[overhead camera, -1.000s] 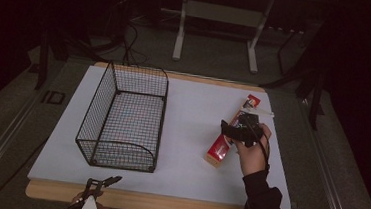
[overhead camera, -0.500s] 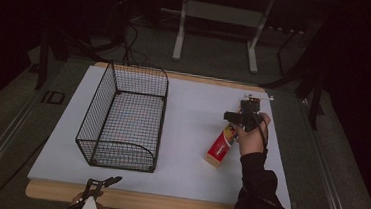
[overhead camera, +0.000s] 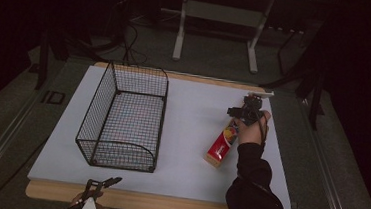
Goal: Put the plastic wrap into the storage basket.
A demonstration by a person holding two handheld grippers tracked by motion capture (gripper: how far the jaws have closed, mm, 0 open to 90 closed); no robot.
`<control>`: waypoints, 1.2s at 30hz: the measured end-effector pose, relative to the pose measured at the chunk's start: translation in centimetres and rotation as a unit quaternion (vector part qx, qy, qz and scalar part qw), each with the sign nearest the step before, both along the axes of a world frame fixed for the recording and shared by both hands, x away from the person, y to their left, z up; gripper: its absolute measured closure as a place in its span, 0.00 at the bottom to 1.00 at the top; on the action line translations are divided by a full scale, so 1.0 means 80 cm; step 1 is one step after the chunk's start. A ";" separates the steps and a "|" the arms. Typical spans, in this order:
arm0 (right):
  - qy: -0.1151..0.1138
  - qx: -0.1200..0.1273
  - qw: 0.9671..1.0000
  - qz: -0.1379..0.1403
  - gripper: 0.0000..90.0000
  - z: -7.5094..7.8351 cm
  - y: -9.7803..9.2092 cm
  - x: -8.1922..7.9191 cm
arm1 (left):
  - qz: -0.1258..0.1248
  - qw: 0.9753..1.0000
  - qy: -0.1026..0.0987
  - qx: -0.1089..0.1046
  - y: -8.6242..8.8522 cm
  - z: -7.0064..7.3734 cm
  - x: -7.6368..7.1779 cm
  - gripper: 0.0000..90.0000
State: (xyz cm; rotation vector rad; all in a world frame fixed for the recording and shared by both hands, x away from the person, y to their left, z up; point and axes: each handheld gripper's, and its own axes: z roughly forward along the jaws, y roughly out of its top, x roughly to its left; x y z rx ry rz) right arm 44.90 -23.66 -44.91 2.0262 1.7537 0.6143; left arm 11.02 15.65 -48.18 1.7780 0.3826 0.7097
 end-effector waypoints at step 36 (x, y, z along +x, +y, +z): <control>0.053 0.023 0.995 -0.077 0.33 -0.063 0.010 0.019 | -0.007 1.000 0.002 0.014 -0.003 -0.002 -0.002 0.01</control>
